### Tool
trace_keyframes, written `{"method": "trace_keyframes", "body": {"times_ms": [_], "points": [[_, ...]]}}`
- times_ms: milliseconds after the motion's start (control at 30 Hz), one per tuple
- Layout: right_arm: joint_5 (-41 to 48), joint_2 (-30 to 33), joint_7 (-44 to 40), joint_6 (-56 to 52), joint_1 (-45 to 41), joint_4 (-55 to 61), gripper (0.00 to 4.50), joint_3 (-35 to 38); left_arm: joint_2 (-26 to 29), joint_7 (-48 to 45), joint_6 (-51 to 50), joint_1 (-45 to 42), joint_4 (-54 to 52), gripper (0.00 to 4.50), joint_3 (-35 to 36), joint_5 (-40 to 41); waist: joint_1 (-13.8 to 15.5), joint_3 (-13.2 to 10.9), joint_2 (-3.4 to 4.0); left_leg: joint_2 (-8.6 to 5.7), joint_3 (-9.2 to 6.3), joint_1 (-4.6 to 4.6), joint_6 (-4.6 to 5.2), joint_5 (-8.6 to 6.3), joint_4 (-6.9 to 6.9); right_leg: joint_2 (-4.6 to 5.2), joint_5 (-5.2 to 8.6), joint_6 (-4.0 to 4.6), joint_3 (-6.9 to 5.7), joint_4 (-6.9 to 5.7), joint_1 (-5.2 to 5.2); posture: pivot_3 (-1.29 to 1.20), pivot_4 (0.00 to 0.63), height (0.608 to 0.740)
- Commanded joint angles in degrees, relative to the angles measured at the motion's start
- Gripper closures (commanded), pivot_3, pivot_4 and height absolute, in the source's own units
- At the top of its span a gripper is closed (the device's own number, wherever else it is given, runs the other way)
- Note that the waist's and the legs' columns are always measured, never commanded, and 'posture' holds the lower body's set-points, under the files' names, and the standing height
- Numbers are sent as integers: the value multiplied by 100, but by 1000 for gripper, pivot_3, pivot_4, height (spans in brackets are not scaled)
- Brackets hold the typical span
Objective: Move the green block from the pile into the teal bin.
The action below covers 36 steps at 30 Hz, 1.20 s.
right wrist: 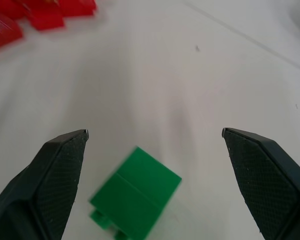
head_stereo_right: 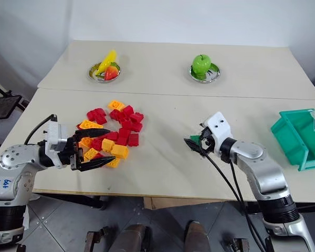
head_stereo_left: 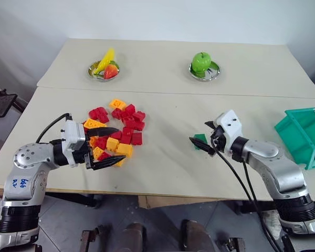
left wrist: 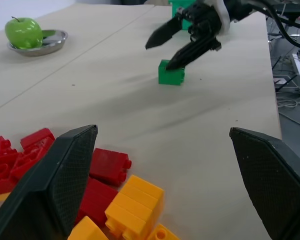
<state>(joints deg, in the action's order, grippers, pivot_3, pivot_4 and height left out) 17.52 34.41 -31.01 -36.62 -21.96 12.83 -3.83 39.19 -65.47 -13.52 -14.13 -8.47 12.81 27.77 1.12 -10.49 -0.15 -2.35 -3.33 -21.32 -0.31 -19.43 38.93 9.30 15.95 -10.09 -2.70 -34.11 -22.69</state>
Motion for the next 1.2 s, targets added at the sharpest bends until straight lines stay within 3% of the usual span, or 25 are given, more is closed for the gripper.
{"method": "trace_keyframes", "body": {"times_ms": [33, 233, 267, 333, 567, 767, 967, 1200], "points": [[-186, -109, 215, -110, 1, 87, 0, 26, 77, 101, -33, 70, -299, 15, 63, 154, -18, 0, 0, 0, 3, 0, 0, 0, -2, 0, 0, 0, 0, 1, -1, 0, 150, 740], [-102, -465, 487, -777, 180, 154, 0, 78, 85, -36, -115, -66, -419, 15, -132, 260, -66, 0, 1, 3, 24, 0, 0, 0, 0, -2, 0, 0, 0, -1, 0, 0, 150, 740], [-99, -487, 496, -827, 208, 184, 184, 84, 89, -60, -106, -92, -425, 2, -165, 270, -81, 1, 1, 3, 24, 0, 0, 0, -1, -2, 0, 0, 0, -1, -1, 0, 150, 740], [-70, -535, 516, -876, 279, 285, 590, 113, 77, -143, -95, -140, -465, 0, -266, 301, -101, 1, 1, 3, 26, 0, 0, 0, -1, -3, 0, 0, 0, -1, 0, 0, 150, 740], [-89, -634, 681, -593, 425, 338, 2971, 483, -45, -199, -50, -257, -353, 0, -432, 332, -119, 0, 1, 3, 43, 1, 1, 0, -2, -3, 0, 0, 1, -2, 0, 0, 150, 740], [43, -768, 763, 187, 794, 630, 3005, 1181, -372, -50, -125, -331, -315, 0, -579, 440, -118, 0, 1, 3, 50, 1, 1, 0, -2, -3, 0, 0, 1, -2, 0, 0, 150, 740], [-23, -977, 1450, 1364, 1355, 1079, 3005, 2758, -1071, 399, 69, -643, 15, 0, -750, 293, -87, 1, 1, 1, 52, 1, 1, 0, 0, -2, 0, -1, 2, -2, 1, 0, 150, 740], [-185, -22, 1680, 1278, 1729, 269, 3005, 4300, -1292, 249, 363, -1080, 629, 0, -1167, -19, -102, 3, 4, 1, 64, 4, 5, -1, 0, -2, 0, -1, 5, -2, 3, 0, 150, 740]]}}
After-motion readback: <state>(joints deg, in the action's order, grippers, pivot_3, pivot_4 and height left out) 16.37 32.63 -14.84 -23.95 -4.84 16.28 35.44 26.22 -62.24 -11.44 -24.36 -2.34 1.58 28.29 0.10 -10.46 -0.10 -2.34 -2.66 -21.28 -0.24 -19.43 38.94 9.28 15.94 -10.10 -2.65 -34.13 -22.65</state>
